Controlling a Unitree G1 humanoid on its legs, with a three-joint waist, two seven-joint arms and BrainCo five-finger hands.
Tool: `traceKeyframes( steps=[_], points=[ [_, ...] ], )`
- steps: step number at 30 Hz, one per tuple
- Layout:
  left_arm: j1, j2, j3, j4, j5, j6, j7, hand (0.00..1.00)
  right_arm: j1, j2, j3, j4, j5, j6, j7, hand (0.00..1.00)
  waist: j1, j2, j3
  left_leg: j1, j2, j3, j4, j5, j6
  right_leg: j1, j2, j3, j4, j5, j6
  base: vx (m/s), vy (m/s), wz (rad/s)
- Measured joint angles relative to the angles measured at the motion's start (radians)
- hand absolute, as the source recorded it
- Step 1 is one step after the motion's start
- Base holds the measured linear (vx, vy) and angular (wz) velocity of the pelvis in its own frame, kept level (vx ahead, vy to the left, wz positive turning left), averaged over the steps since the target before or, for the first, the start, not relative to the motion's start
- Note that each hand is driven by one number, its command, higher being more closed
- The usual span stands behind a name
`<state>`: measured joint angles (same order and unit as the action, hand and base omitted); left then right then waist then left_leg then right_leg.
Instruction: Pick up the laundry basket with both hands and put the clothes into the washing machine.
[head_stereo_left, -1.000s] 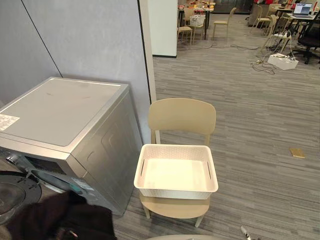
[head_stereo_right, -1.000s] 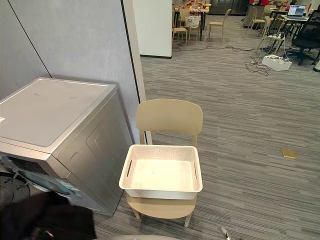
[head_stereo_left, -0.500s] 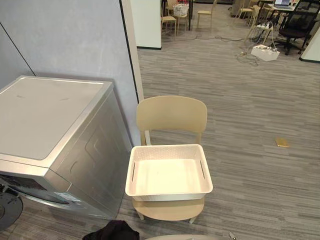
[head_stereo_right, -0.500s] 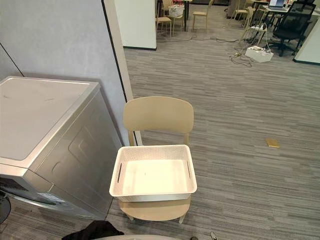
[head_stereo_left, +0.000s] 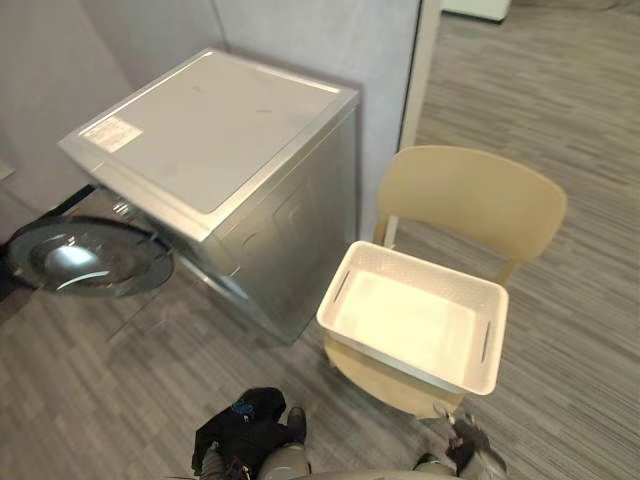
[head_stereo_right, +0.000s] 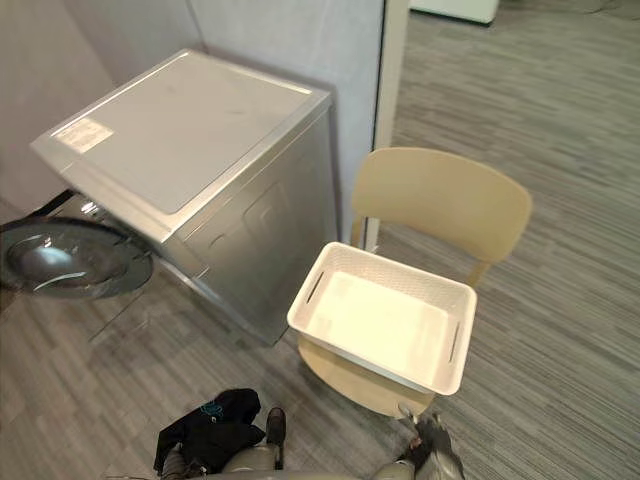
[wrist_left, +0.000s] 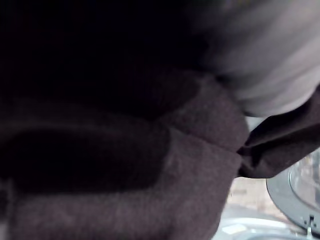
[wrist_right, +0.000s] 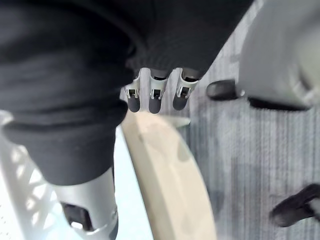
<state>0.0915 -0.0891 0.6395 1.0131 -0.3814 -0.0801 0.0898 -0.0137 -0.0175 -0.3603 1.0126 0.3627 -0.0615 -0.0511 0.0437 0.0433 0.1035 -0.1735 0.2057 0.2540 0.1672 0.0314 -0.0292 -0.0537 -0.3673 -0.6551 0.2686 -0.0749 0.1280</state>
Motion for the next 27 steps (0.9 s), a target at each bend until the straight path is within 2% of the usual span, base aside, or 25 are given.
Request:
traceKeyframes(
  steps=[1,2,3,4,5,6,8,9,12,14,15,16,17,18,20,21,22,23,24,25,26,27],
  points=[
    [0.006,0.001,0.002,0.0,0.0,0.001,0.001,1.0,0.0,0.0,-0.011,-0.01,0.0,0.002,0.001,0.0,-0.002,0.0,0.0,-0.003,0.028,0.062,0.076,-0.048,0.024,0.016,-0.021,-0.028,0.024,0.0,0.0,0.04,0.152,0.85],
    [0.007,0.001,0.002,0.0,0.0,0.005,0.001,1.0,0.004,0.0,-0.053,-0.006,0.0,0.005,0.001,0.0,-0.003,-0.002,0.001,-0.013,0.042,0.121,0.142,-0.081,0.032,0.042,-0.043,-0.063,0.046,0.004,0.004,-0.02,0.167,0.74],
    [0.007,0.0,0.008,0.0,0.001,0.006,0.001,1.0,0.006,-0.001,-0.088,-0.005,0.0,0.006,0.0,0.0,-0.004,-0.006,-0.001,-0.014,0.036,0.138,0.154,-0.085,0.032,0.062,-0.05,-0.083,0.047,0.009,0.007,-0.05,0.266,0.86],
    [0.007,-0.003,0.005,-0.002,0.003,0.005,-0.001,1.0,0.008,0.009,-0.153,0.024,0.001,0.008,-0.003,0.0,-0.007,-0.008,-0.027,-0.001,-0.01,0.123,0.069,-0.074,-0.016,0.067,-0.045,-0.098,0.008,0.015,-0.001,-0.03,0.209,0.75],
    [0.003,0.007,-0.002,0.0,0.004,0.005,-0.001,1.0,0.008,0.012,-0.162,0.039,0.001,0.012,-0.004,0.0,-0.01,-0.031,-0.037,0.005,-0.038,0.113,0.01,-0.055,-0.038,0.074,-0.048,-0.105,-0.024,0.02,0.003,-0.03,0.208,0.86],
    [-0.005,0.017,-0.021,0.0,0.005,0.007,-0.001,1.0,0.007,0.011,-0.164,0.053,0.001,0.02,-0.005,0.0,-0.016,-0.046,-0.041,0.014,-0.064,0.091,-0.06,-0.014,-0.038,0.094,-0.043,-0.131,-0.06,0.058,0.003,-0.02,0.189,0.8],
    [-0.004,0.047,-0.124,0.001,0.007,0.008,-0.001,1.0,0.013,0.012,-0.162,0.081,0.001,0.035,-0.01,0.0,-0.03,-0.038,-0.036,0.071,-0.102,0.028,-0.22,0.071,-0.041,0.13,-0.021,-0.14,-0.098,0.141,-0.03,-0.03,0.174,0.81],
    [-0.004,0.05,-0.145,0.002,0.007,0.008,-0.001,1.0,0.02,0.012,-0.162,0.083,0.001,0.04,-0.01,0.0,-0.03,-0.036,-0.035,0.083,-0.107,0.02,-0.236,0.076,-0.038,0.142,-0.022,-0.139,-0.098,0.147,-0.036,0.01,0.122,0.64],
    [0.007,0.07,-0.225,0.002,0.007,0.007,-0.003,1.0,0.043,0.007,-0.148,0.079,-0.002,0.051,-0.011,0.0,-0.027,-0.04,-0.036,0.105,-0.147,-0.008,-0.232,0.069,-0.024,0.177,-0.071,-0.139,-0.061,0.169,-0.037,0.05,0.103,0.41],
    [0.013,0.078,-0.258,0.0,0.021,0.005,-0.004,1.0,0.044,0.004,-0.131,0.058,-0.002,0.052,-0.008,0.0,-0.025,-0.041,-0.036,0.106,-0.195,-0.016,-0.227,0.057,-0.003,0.177,-0.136,-0.14,-0.006,0.177,-0.049,0.01,0.094,0.26],
    [0.013,0.076,-0.259,0.0,0.025,0.005,-0.004,1.0,0.046,0.0,-0.131,0.058,-0.005,0.055,-0.007,0.0,-0.025,-0.041,-0.036,0.105,-0.207,-0.025,-0.227,0.054,0.002,0.181,-0.152,-0.143,0.012,0.186,-0.062,-0.01,0.097,0.52],
    [0.015,0.073,-0.268,0.001,0.042,0.005,-0.004,1.0,0.06,-0.005,-0.132,0.057,-0.016,0.065,-0.005,0.0,-0.029,-0.039,-0.035,0.111,-0.22,-0.045,-0.227,0.047,0.012,0.193,-0.169,-0.144,0.045,0.21,-0.098,0.02,0.097,0.88],
    [0.019,0.066,-0.289,0.001,0.058,0.005,-0.014,1.0,0.088,-0.011,-0.133,0.038,-0.022,0.066,-0.003,0.0,-0.029,-0.018,-0.035,0.126,-0.227,-0.076,-0.224,0.041,0.021,0.2,-0.18,-0.103,0.104,0.266,-0.178,0.07,0.138,1.36],
    [0.022,0.054,-0.296,0.001,0.081,0.003,-0.025,1.0,0.113,-0.021,-0.132,0.011,-0.027,0.066,0.007,0.0,-0.035,0.012,-0.034,0.149,-0.218,-0.121,-0.217,0.031,0.034,0.159,-0.149,0.062,0.207,0.26,-0.211,0.07,0.106,1.21],
    [0.023,0.065,-0.282,0.003,0.101,0.004,-0.024,1.0,0.108,-0.007,-0.128,0.012,-0.04,0.066,0.02,0.0,-0.03,0.006,-0.03,0.151,-0.208,-0.133,-0.213,0.027,0.04,0.081,-0.069,0.228,0.34,0.125,-0.152,0.02,0.04,0.68],
    [0.024,0.087,-0.271,0.015,0.118,0.005,-0.025,1.0,0.098,0.026,-0.125,0.014,-0.042,0.065,0.032,0.0,-0.031,-0.026,-0.019,0.151,-0.208,-0.143,-0.208,0.014,0.06,0.012,0.025,0.34,0.453,0.01,-0.113,-0.01,-0.003,0.63],
    [0.02,0.096,-0.248,0.024,0.131,0.011,-0.028,1.0,0.088,0.05,-0.132,0.016,-0.037,0.062,0.035,0.0,-0.034,-0.055,-0.008,0.143,-0.208,-0.158,-0.204,0.006,0.071,-0.039,0.121,0.398,0.496,-0.073,-0.098,-0.03,-0.01,0.63],
    [0.016,0.094,-0.242,0.031,0.14,0.014,-0.03,1.0,0.088,0.053,-0.133,0.018,-0.03,0.06,0.035,0.0,-0.034,-0.062,-0.009,0.135,-0.207,-0.163,-0.206,0.002,0.077,-0.057,0.172,0.409,0.49,-0.102,-0.095,-0.03,-0.031,0.65],
    [0.005,0.094,-0.241,0.042,0.157,0.018,-0.035,1.0,0.093,0.057,-0.135,0.019,-0.011,0.061,0.035,0.0,-0.033,-0.069,-0.007,0.149,-0.213,-0.172,-0.259,-0.009,0.087,-0.086,0.257,0.407,0.428,-0.144,-0.114,-0.01,-0.026,0.94],
    [-0.012,0.12,-0.201,0.024,0.186,0.017,-0.05,1.0,0.104,0.104,-0.155,0.029,-0.004,0.057,0.036,0.0,-0.066,-0.176,-0.02,0.09,-0.302,-0.15,-0.062,-0.057,0.13,-0.11,0.233,0.427,0.264,-0.233,-0.187,0.02,-0.053,1.22],
    [-0.029,0.122,-0.176,0.015,0.194,0.016,-0.042,1.0,0.117,0.109,-0.153,0.017,0.008,0.046,0.037,0.0,-0.088,-0.168,-0.002,0.016,-0.286,-0.138,0.28,-0.185,0.15,-0.124,0.252,0.457,0.243,-0.24,-0.19,0.02,-0.059,1.24],
    [-0.036,0.102,-0.172,0.021,0.196,0.02,-0.042,1.0,0.129,0.092,-0.151,0.004,0.016,0.044,0.041,0.0,-0.095,-0.109,0.004,0.037,-0.237,-0.176,0.336,-0.3,0.079,-0.116,0.307,0.44,0.259,-0.246,-0.181,0.0,-0.073,0.69]
  ],
)
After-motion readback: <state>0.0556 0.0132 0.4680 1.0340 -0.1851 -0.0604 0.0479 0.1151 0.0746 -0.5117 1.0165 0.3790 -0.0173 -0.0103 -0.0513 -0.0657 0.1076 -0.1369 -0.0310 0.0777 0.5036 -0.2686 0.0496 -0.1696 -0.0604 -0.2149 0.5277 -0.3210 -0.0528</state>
